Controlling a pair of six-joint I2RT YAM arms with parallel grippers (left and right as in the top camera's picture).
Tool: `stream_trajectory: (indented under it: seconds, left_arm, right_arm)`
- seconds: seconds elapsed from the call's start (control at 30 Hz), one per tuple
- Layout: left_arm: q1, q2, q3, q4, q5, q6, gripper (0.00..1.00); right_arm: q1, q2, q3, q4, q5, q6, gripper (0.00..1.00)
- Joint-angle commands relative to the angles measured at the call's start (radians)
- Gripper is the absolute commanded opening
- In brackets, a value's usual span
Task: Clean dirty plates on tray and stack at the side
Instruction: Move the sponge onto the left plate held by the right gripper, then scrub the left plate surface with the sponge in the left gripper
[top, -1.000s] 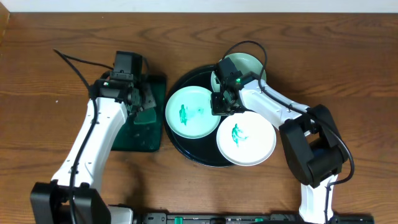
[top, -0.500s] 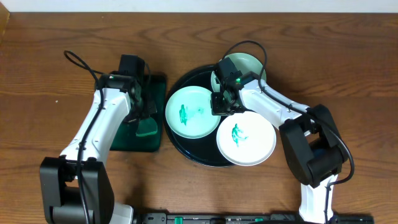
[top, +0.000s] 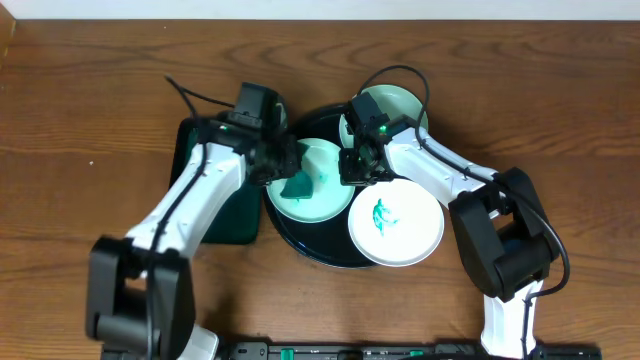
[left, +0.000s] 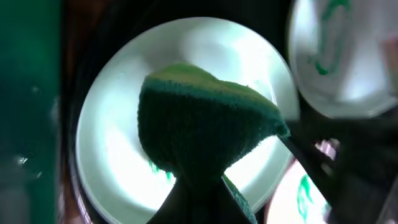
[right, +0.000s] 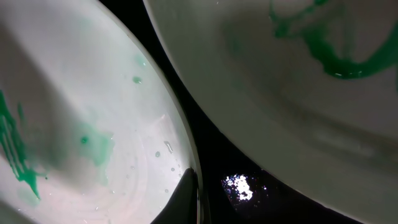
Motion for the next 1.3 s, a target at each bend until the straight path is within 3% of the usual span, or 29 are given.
stream_trajectory:
  seconds: [0.0,0.17,0.33,0.4,0.7,0.83,1.1,1.27]
  left_arm:
    - [0.009,0.126,0.016,0.055,-0.013,-0.037,0.07]
    - [0.009,0.252,0.016,0.116,-0.097,-0.068,0.07]
    - [-0.023,0.272,0.016,0.133,0.188,-0.044,0.07]
    - [-0.045,0.273,0.016,0.138,0.236,-0.045,0.07]
    - [-0.108,0.273,0.016,0.159,0.240,-0.060,0.07]
    - [-0.055,0.273,0.016,0.152,0.139,-0.067,0.07]
    - [0.127,0.272,0.016,0.017,-0.259,-0.052,0.07]
    - [0.144,0.272,0.016,-0.001,-0.279,-0.051,0.07]
  right_arm:
    - [0.009,0.048,-0.021,-0.030,0.009,-0.018,0.01]
    - [0.009,0.048,-0.021,-0.034,0.008,-0.018,0.01]
    - [0.009,0.048,-0.021,-0.034,0.008,-0.018,0.01]
    - [0.009,0.048,-0.021,-0.038,0.008,-0.018,0.01]
    - [0.009,0.048,-0.021,-0.047,0.005,-0.018,0.01]
    - [0.009,0.048,-0.021,-0.052,0.005,-0.018,0.01]
    - [0.009,0.048,-0.021,-0.050,0.005,-0.018,0.01]
    - [0.009,0.048,-0.021,-0.047,0.006,-0.018,0.01]
